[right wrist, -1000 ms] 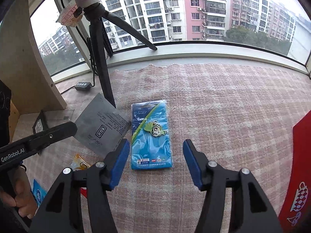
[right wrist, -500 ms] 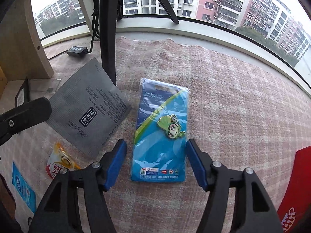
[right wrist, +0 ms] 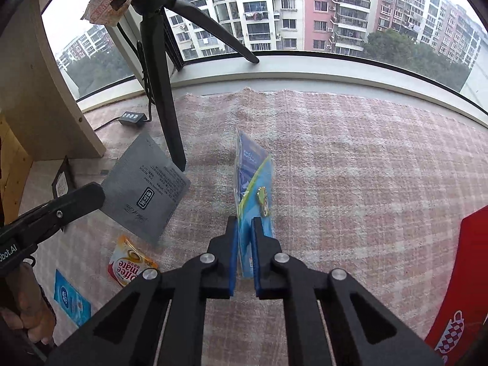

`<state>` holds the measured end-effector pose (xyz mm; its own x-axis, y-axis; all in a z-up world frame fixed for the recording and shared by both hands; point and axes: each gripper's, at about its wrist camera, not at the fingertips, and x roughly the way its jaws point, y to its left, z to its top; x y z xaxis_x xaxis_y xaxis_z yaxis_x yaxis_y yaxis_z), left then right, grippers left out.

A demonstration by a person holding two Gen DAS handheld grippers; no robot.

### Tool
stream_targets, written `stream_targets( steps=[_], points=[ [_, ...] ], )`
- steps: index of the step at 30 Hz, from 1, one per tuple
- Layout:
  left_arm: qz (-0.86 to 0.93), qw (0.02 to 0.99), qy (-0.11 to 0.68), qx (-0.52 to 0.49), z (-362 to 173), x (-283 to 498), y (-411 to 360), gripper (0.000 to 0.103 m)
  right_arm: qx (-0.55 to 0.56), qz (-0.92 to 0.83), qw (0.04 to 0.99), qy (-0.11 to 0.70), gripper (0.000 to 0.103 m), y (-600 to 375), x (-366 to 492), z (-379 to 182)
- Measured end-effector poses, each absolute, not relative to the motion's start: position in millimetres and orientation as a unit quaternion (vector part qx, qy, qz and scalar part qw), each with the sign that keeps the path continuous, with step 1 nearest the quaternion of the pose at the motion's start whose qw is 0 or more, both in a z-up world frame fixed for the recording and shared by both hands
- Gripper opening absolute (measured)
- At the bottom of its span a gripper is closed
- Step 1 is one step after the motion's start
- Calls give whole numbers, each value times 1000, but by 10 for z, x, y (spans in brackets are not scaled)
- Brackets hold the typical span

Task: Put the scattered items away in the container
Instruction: 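Lift the blue keychain card with the right tool while the left tool holds the grey packet, then carry the keychain card and grey packet to the red box and release both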

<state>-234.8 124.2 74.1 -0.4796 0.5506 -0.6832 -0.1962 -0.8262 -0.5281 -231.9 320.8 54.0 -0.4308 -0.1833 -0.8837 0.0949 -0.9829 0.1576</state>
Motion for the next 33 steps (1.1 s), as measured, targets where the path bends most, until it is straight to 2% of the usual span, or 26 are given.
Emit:
stream_targets(
  steps=[1, 9, 19, 27, 33],
  points=[
    [839, 223, -193, -457, 758, -2345, 1243, 0, 525, -846, 81, -52, 2, 3257, -2331, 552],
    [843, 221, -194, -451, 901, -2295, 1228, 0, 503, -854, 82, -100, 2, 3434, -2156, 712],
    [853, 250, -163, -427, 1320, -1991, 1535, 0, 442, -883, 89, -130, 2, 3632, -1478, 1332],
    [843, 315, -114, -421, 1608, -1620, 2301, 0, 378, -911, 39, -161, 2, 4332, -593, 1828],
    [817, 382, -74, -426, 1738, -1272, 3091, 0, 354, -917, -14, -185, 2, 4826, -31, 1899]
  ],
)
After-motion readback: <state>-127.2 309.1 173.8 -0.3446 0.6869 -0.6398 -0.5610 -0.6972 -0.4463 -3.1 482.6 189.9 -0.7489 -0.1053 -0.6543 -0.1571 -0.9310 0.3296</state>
